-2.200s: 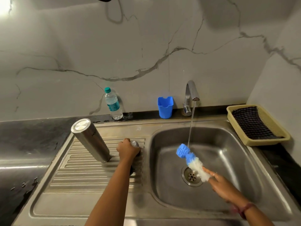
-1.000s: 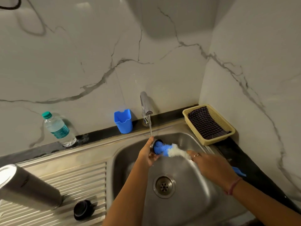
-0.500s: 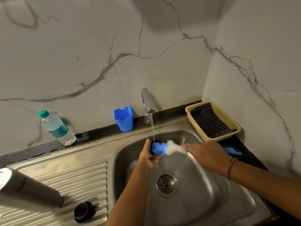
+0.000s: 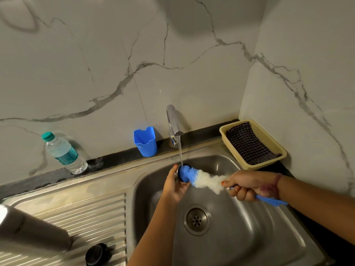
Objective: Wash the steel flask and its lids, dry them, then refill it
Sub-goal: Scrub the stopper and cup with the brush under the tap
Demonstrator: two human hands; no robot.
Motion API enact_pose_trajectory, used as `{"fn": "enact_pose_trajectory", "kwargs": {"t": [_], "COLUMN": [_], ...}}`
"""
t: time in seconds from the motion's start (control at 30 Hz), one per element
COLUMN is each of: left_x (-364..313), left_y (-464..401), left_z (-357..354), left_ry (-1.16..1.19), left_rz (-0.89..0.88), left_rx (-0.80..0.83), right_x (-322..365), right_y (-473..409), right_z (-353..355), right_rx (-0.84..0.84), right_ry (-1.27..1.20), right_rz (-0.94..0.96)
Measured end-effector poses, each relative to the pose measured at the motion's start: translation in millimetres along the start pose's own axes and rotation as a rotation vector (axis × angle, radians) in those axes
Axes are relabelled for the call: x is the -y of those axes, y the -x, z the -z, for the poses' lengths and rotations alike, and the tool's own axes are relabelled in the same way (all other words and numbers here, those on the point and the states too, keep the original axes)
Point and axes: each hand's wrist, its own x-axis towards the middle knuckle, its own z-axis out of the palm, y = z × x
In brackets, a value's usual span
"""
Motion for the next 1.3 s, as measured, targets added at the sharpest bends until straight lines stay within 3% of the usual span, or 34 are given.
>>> {"fn": "enact_pose_trajectory", "kwargs": {"t": [0.03,0.1,0.2,0.23,0.3,0.37,0.43,0.5,0.63,0.7,0.77,0.83,0.93,1.03,1.1,1.17,1.2,1.3], "left_x": [0.0,-1.2,-0.1,0.5,2.4,5.3,7.7,7.6,4.1,2.1,-0.6,-1.0,5.7,10.9,9.4,6.9,5.7,3.9], "left_y": [-0.3,-1.6,-5.6,-4.4,-3.8,-3.5,-3.8,-5.9,-5.2,-5.0,-5.0,-5.7,-6.1,-9.6,-12.1,-12.4,-10.9,-9.9], "left_z": [-0.1,0.3,2.8,2.3,-0.3,-4.1,-7.1,-6.0,2.1,4.1,4.2,2.8,-3.8,-9.6,-7.1,-1.4,0.9,5.7], "left_ry": [-0.005,-0.014,-0.058,-0.065,-0.069,-0.057,-0.047,-0.04,-0.039,-0.028,-0.015,-0.013,-0.032,-0.093,-0.103,-0.1,-0.087,-0.028], "left_rz": [-0.003,-0.008,0.0,0.006,0.02,0.031,0.025,0.004,0.0,-0.013,-0.03,-0.039,-0.026,-0.01,-0.006,-0.026,-0.039,-0.071], "left_rx": [-0.002,-0.001,-0.015,-0.027,-0.047,-0.053,-0.05,-0.039,-0.017,-0.026,-0.033,-0.04,-0.037,-0.049,-0.053,-0.05,-0.051,-0.069], "right_x": [-2.3,-10.5,-33.1,-38.1,-42.0,-39.7,-32.9,-28.2,-14.6,-13.0,-13.6,-16.2,-29.7,-42.2,-44.0,-40.5,-39.2,-34.2], "right_y": [2.3,4.8,2.0,1.6,-0.4,-7.1,-9.5,-9.0,-5.2,3.9,11.4,12.9,2.2,-7.0,-10.6,-10.0,-7.7,-6.9], "right_z": [-1.9,-8.8,-6.7,-3.5,5.9,11.0,7.1,-1.4,-3.4,3.7,7.5,5.8,2.7,0.3,1.3,-3.3,-6.3,-4.9], "right_rx": [0.001,-0.147,-0.709,-0.872,-0.988,-1.016,-0.977,-0.826,-0.171,-0.039,-0.037,-0.216,-0.713,-0.966,-0.982,-0.874,-0.752,-0.219], "right_ry": [0.027,0.38,1.409,1.587,1.707,1.753,1.729,1.517,0.484,0.183,0.192,0.521,1.362,1.662,1.67,1.554,1.378,0.445], "right_rz": [0.012,0.136,0.597,0.773,0.971,1.02,0.886,0.707,0.225,0.109,0.093,0.172,0.562,0.923,0.999,0.843,0.695,0.235]}}
